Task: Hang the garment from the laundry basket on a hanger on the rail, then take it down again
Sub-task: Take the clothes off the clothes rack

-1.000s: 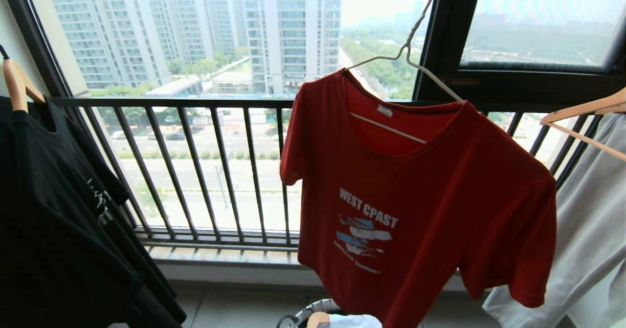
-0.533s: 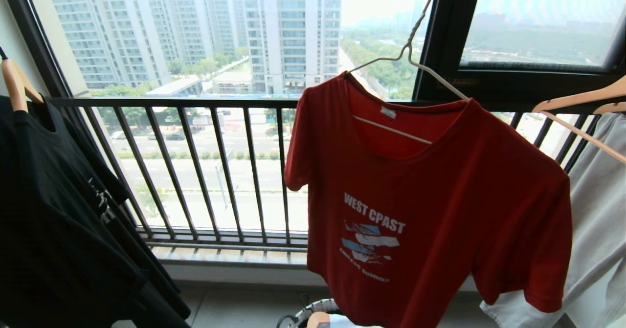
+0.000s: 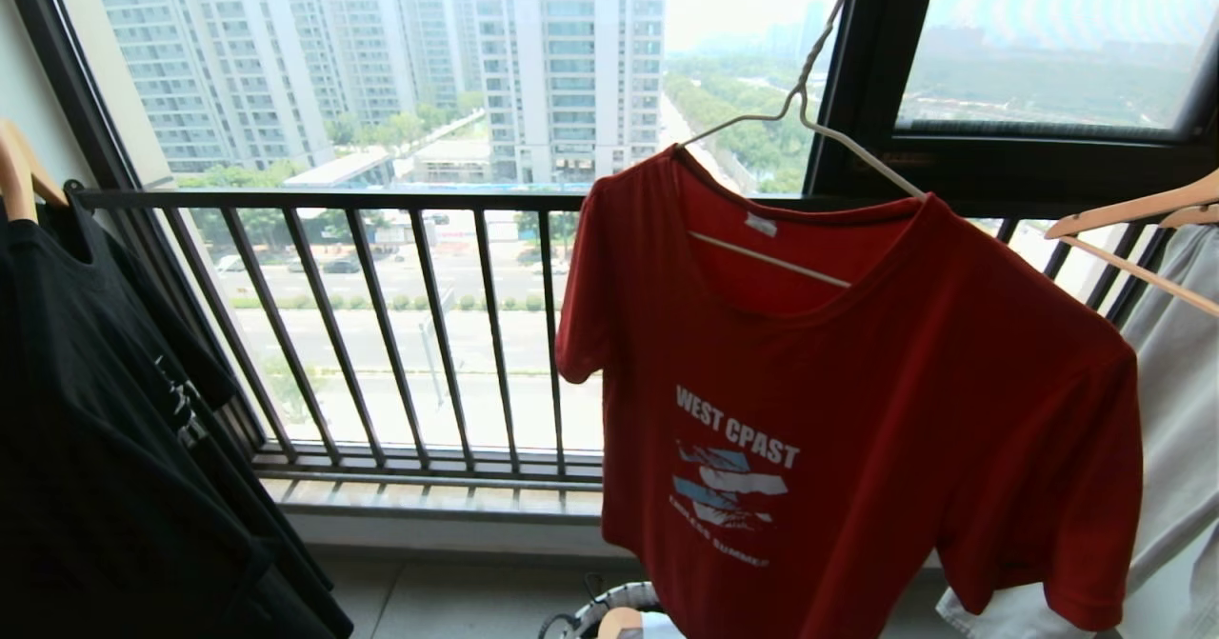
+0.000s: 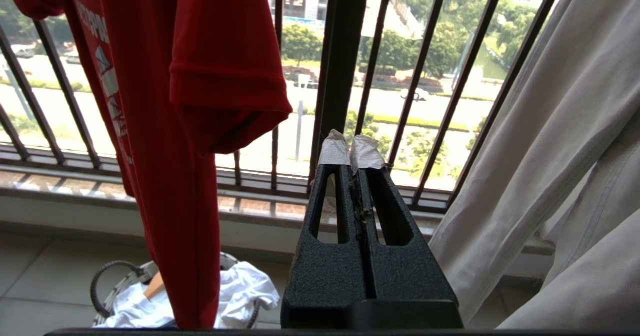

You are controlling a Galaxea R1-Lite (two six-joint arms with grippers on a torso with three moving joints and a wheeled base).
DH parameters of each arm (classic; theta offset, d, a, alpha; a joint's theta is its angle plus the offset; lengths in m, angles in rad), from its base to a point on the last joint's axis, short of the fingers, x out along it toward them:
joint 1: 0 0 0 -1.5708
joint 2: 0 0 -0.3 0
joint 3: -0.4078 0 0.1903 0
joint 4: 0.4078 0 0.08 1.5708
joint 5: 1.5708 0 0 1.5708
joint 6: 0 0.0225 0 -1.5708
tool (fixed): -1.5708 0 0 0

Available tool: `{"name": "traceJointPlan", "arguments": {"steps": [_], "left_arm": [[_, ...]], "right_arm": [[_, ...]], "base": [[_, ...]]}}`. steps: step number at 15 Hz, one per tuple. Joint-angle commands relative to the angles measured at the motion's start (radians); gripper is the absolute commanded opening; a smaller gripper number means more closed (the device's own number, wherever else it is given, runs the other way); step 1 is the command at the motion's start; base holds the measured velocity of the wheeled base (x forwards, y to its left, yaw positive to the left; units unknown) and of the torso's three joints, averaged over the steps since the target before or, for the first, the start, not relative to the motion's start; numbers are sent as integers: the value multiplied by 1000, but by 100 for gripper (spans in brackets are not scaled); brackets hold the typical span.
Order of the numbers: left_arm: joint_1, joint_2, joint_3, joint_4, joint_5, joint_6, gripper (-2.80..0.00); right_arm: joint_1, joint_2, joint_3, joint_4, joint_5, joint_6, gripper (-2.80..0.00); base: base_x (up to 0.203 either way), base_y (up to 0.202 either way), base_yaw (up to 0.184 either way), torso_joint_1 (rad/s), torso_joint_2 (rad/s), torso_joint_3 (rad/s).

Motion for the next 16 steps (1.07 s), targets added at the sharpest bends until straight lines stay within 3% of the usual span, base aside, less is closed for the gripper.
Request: {"name": "traceJointPlan", "arguments": {"steps": [1, 4, 16], "left_arm": [[0, 2, 0, 1, 0, -1, -280], [0, 2, 0, 0, 0, -1, -280], [0, 2, 0, 0, 0, -1, -280]], "right_arm": [[0, -2, 27, 13, 10, 16, -280], [0, -2, 28, 64, 22, 6, -280], [0, -2, 27, 62, 40, 38, -280]], "base": [[0, 0, 0, 0, 0, 0], [0, 0, 0, 0, 0, 0], [0, 0, 0, 0, 0, 0]]}}
